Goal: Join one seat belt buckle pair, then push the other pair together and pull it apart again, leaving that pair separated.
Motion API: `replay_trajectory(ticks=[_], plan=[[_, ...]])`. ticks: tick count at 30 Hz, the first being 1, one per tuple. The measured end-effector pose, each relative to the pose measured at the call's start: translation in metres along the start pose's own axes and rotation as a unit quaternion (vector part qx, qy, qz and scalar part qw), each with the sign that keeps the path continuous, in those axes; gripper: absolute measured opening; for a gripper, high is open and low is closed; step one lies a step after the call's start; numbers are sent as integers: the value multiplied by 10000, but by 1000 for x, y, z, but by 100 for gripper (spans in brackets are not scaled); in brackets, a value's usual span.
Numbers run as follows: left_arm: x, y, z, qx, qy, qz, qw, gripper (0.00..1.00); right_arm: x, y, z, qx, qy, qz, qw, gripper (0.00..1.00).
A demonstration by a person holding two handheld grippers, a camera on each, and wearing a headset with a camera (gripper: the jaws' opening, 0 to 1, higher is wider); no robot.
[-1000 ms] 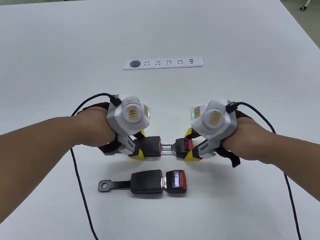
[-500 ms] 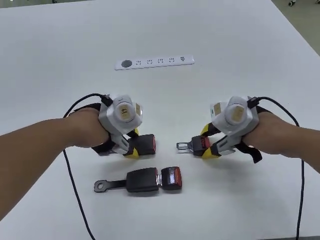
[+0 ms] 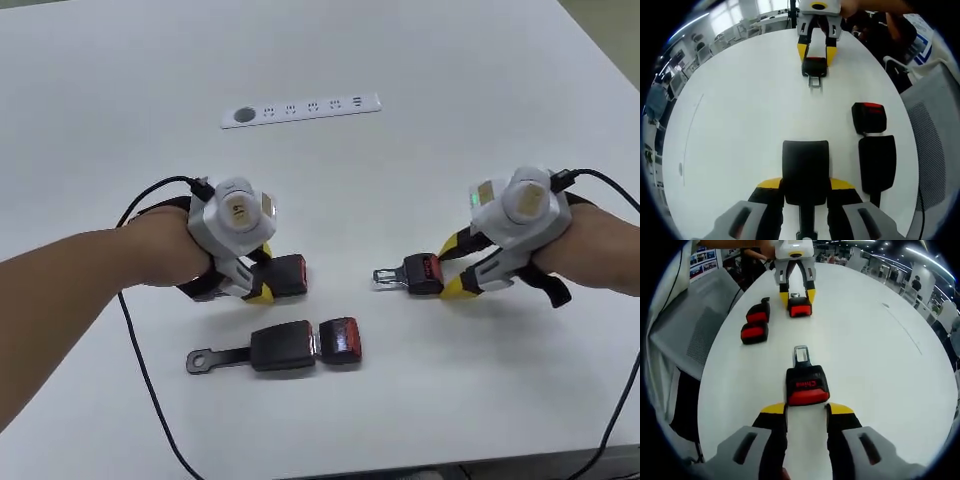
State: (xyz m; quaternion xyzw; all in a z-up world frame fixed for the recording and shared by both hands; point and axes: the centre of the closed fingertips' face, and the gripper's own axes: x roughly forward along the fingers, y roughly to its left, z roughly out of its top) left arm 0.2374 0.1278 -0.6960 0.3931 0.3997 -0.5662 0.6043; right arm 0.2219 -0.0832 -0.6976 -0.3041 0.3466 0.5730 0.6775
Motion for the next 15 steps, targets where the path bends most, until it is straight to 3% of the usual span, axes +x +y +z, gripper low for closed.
replay_trajectory(ticks=[5,7,11,13,15], plan=[[0,2,-1,-2,45,19,10000,33,-2,5,5,-9,21,-8,10000,28],[0,2,-1,5,48,35,10000,33,1,-2,-1,46,9,-42,10000,29],[0,0,0,14,23,89,10000,33,0,-1,1,132,0,-98,9999,31],[-1,3,-1,63,-27,142,9999,34,0,0,1,341,1,-157,9993,39],[-1,0,1,47,-95,194,9998,36,-1,4,3,381,-35,-138,9992,41]])
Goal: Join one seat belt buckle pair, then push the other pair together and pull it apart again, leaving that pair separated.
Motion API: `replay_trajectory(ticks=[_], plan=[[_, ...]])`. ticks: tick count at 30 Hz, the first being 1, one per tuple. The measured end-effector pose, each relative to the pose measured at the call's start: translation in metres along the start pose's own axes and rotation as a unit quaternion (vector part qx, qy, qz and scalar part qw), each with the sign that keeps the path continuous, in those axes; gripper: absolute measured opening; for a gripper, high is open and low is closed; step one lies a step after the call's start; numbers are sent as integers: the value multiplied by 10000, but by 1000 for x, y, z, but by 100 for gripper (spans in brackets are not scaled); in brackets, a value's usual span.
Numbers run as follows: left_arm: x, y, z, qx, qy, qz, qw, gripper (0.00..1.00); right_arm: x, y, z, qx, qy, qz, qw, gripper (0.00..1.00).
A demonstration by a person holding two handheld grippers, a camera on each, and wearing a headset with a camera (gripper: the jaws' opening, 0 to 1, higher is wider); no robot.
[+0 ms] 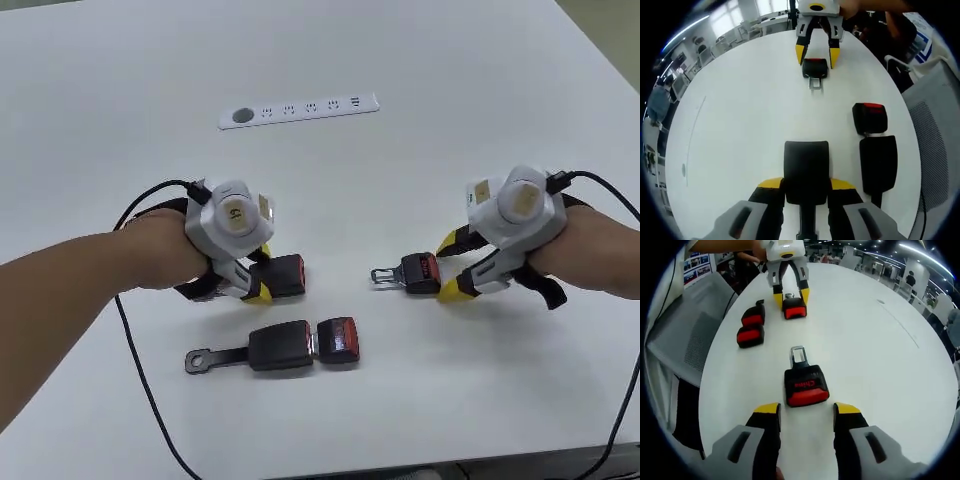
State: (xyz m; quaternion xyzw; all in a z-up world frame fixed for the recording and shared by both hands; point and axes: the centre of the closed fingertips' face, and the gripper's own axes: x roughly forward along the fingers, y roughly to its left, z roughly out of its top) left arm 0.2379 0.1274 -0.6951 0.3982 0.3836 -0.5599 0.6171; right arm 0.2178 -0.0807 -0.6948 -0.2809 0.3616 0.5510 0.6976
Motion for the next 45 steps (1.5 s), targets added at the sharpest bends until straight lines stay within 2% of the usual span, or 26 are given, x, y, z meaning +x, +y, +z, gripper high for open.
replay_trajectory(ticks=[3,6,7,8,10,13,16,17,19,20,23,24,25,27,28,29,30,31,32,34,36,38,40,42,44,45], plan=[[-5,-3,3,-133,-112,44,9998,43,-1,0,0,104,-68,-48,9999,42],[-18,-1,4,-263,-235,237,9991,47,-12,6,8,247,-212,-152,9994,46],[-23,0,5,-296,-313,339,9985,47,-14,6,10,319,-276,-170,9990,48],[-31,0,10,-430,-507,500,9965,47,-16,6,11,401,-320,-214,9985,49],[-45,-4,14,-707,-740,675,9925,51,-23,12,16,544,-418,-293,9972,53],[-57,-10,2,-903,-845,927,9880,59,-29,22,23,664,-531,-413,9955,60],[-71,-26,-10,-992,-951,1052,9849,64,-37,32,29,693,-646,-534,9941,64],[-78,-29,-15,-1093,-1081,1177,9811,65,-40,36,32,741,-703,-573,9931,65],[-84,-39,-23,-1452,-1210,1207,9745,69,-44,42,36,753,-790,-641,9920,67],[-88,-45,-29,-1524,-1267,1220,9725,70,-47,45,37,765,-799,-685,9915,68],[-97,-66,-44,-1775,-1193,1229,9691,76,-53,50,44,895,-980,-810,9878,70],[-102,-71,-52,-1944,-1159,1353,9646,79,-56,54,46,922,-1016,-816,9872,70],[-107,-74,-60,-2188,-1160,1477,9575,82,-58,57,47,912,-1025,-842,9870,71],[-110,-82,-64,-2388,-1245,1419,9526,82,-61,61,47,884,-1095,-941,9856,70],[-112,-88,-67,-2514,-1336,1405,9483,85,-62,65,47,880,-1116,-952,9853,69],[-114,-91,-71,-2524,-1313,1423,9480,87,-61,71,44,898,-1092,-960,9853,69],[-114,-98,-75,-2484,-1292,1396,9498,90,-60,75,40,886,-1038,-979,9858,69],[-114,-102,-79,-2510,-1287,1392,9492,93,-59,78,37,874,-1011,-1009,9859,69],[-116,-104,-85,-2630,-1327,1414,9451,94,-60,82,37,850,-990,-1021,9862,71],[-121,-112,-83,-2774,-1384,1438,9398,95,-59,89,33,830,-940,-1069,9863,74],[-123,-114,-91,-2792,-1373,1499,9385,96,-61,95,31,977,-995,-1033,9848,74],[-126,-117,-91,-2863,-1364,1527,9360,98,-64,101,32,1009,-1092,-1045,9833,73],[-128,-120,-91,-2901,-1369,1528,9347,100,-66,102,32,1020,-1106,-1150,9819,75],[-129,-119,-96,-2951,-1371,1538,9330,100,-72,104,37,935,-1246,-1256,9798,78],[-132,-119,-94,-2933,-1396,1613,9319,100,-74,101,36,1098,-1276,-1348,9765,84],[-132,-118,-98,-2932,-1423,1596,9318,100,-74,101,36,1145,-1286,-1361,9756,87]])
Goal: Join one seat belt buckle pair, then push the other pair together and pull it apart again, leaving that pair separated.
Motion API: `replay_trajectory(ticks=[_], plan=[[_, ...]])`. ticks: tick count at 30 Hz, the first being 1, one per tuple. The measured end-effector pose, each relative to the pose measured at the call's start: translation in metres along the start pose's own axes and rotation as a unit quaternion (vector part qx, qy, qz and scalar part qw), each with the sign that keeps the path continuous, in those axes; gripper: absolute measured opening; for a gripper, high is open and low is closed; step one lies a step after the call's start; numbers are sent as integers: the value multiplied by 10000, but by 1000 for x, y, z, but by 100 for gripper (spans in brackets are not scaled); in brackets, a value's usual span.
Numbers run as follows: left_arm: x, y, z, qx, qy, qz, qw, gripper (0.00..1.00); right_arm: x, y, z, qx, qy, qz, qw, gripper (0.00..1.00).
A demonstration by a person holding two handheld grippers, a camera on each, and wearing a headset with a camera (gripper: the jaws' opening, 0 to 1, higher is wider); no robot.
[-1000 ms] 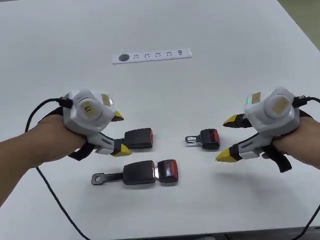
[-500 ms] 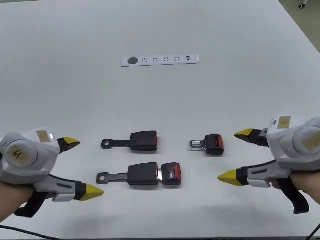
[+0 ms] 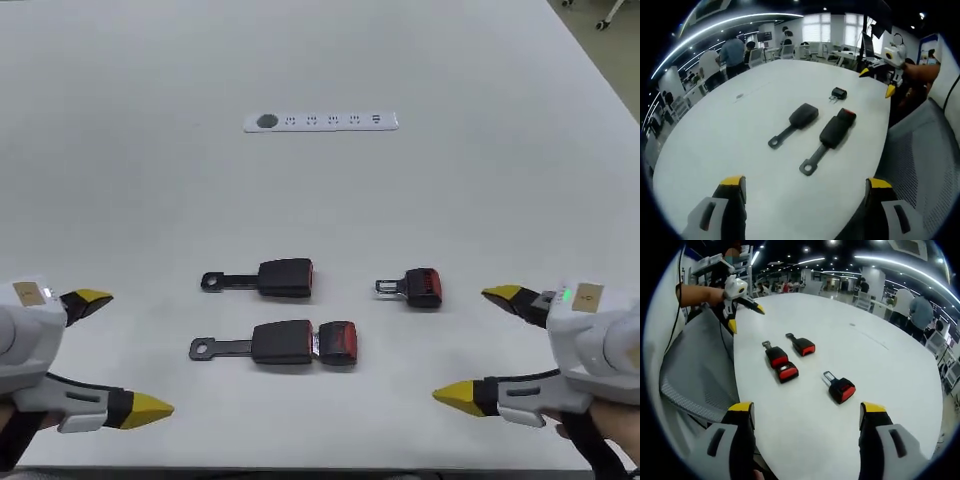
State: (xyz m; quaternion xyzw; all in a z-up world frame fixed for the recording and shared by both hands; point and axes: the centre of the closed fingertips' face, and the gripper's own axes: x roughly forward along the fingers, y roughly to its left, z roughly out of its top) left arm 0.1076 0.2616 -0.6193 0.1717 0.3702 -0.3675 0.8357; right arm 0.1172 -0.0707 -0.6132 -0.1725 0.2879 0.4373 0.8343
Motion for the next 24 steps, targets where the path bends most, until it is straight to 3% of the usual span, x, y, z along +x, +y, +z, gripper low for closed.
replay_trajectory(ticks=[6,9,13,15,17,24], plan=[[0,0,-1,32,-13,15,10000,100,-6,-4,2,171,40,-159,9997,100],[-1,2,-3,-9,-1,74,10000,100,-6,-2,2,225,93,-149,9996,100],[-1,-3,-1,1,12,56,10000,100,-5,-2,2,245,110,-156,9995,100],[0,2,-5,-11,2,56,10000,100,-6,0,5,222,109,-165,9996,100],[-2,-3,0,-8,-19,59,10000,100,-6,0,5,208,112,-167,9996,100],[-2,1,0,9,-41,46,10000,100,1,-2,1,50,149,-124,9998,100]])
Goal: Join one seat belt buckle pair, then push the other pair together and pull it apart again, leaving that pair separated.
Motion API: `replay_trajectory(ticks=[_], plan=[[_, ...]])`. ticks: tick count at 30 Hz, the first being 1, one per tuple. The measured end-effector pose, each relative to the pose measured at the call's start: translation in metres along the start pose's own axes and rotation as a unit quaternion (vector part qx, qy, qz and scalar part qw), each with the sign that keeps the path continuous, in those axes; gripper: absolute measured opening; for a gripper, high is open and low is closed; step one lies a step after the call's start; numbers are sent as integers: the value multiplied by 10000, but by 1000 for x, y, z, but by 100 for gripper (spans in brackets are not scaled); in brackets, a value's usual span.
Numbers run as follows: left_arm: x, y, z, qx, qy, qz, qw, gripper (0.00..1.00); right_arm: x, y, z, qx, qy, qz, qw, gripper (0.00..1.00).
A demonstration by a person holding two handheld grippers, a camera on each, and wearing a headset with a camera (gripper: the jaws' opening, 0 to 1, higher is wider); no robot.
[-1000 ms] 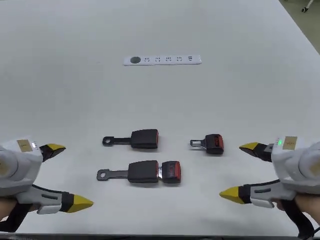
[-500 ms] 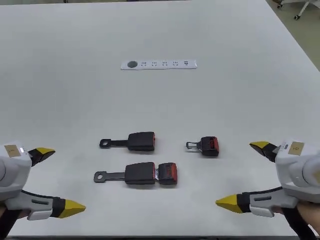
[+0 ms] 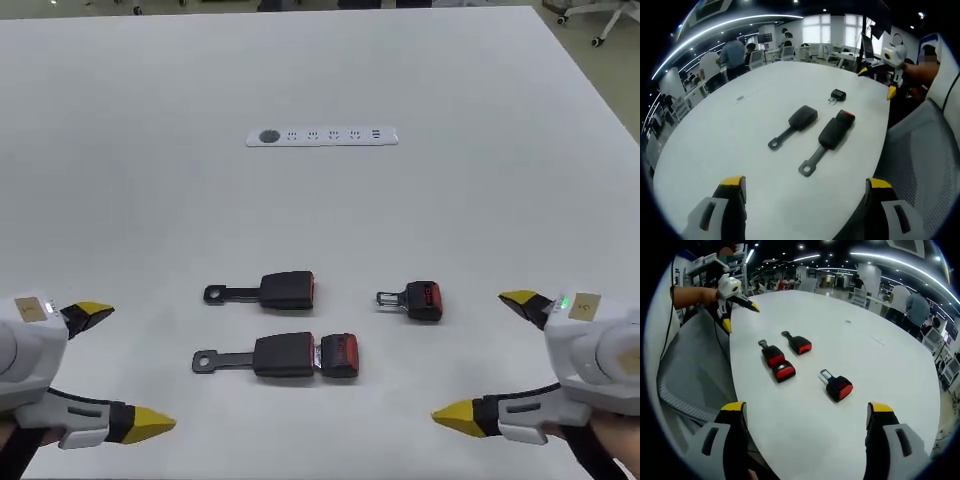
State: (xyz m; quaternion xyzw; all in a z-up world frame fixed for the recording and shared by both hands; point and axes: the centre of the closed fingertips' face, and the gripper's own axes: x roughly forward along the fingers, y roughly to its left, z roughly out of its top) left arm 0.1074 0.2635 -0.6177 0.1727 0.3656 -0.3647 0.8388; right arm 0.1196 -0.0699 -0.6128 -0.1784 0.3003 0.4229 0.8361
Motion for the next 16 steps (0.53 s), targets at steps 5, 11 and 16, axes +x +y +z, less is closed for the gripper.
replay_trajectory(ticks=[5,11,16], plan=[[1,-4,2,-17,-10,-13,10000,100,-3,2,4,8,-19,-15,10000,100],[3,-11,3,-20,13,-77,10000,100,-4,1,3,32,-24,-61,10000,100],[4,-7,0,-13,8,-88,10000,100,-6,2,1,93,-14,-84,9999,100]])
